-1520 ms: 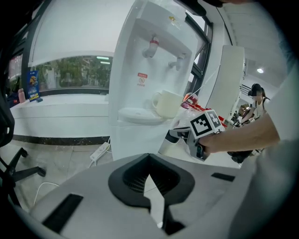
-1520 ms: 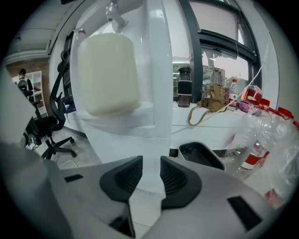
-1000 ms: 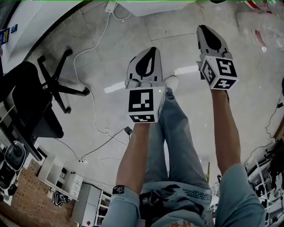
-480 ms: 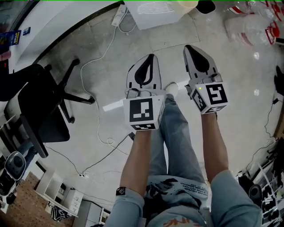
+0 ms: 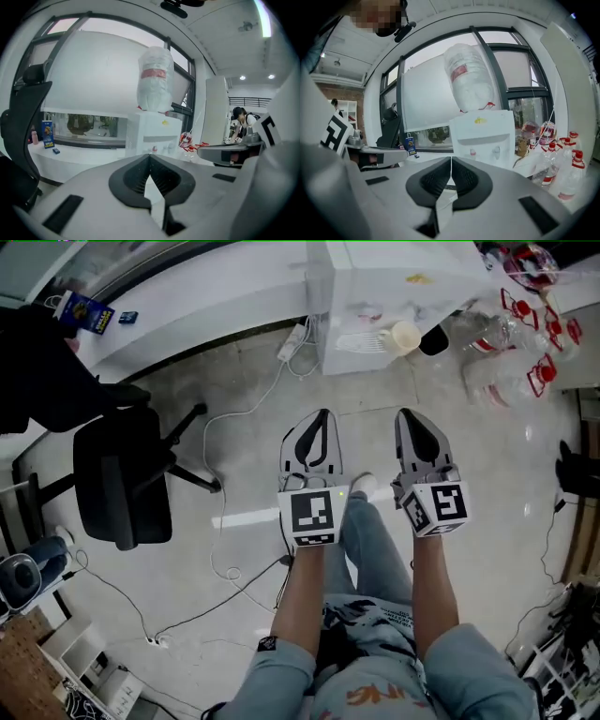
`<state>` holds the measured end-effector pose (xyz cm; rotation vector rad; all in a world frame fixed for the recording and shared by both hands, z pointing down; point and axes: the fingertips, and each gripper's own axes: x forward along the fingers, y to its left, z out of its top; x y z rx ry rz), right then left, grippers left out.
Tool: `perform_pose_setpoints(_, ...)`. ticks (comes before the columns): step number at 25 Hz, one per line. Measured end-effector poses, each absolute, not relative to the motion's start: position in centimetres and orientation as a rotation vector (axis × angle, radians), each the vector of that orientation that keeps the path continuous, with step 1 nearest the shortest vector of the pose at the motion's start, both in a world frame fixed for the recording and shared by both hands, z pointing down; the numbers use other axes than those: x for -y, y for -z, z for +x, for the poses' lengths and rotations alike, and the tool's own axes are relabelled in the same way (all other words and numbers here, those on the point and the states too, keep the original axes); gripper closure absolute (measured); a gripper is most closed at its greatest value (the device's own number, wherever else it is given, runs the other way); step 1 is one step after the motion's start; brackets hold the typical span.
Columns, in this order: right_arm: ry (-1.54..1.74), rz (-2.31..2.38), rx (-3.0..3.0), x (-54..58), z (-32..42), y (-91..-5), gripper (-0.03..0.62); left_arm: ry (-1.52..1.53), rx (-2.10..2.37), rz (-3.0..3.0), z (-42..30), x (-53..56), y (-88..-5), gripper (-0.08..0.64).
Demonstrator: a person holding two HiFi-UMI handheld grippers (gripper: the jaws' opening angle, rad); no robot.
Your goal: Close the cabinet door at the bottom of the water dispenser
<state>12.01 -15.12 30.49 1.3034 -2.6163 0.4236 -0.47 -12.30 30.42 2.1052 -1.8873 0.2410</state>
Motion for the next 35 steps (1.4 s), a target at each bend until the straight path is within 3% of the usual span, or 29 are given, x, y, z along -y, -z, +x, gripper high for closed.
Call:
perform_pose_setpoints(17, -0.223, 1.266, 2.773, 11.7, 9.0, -10.0, 0.56, -0.131, 2.056, 2.162, -3.9, 7.8, -11.0, 0.549)
perform_pose_setpoints(35, -0.022, 1.261, 2.788, 9.8, 9.3, -5.3, 0.56, -0.05, 2.064, 2.314, -2.6, 8.1, -5.7, 0.549)
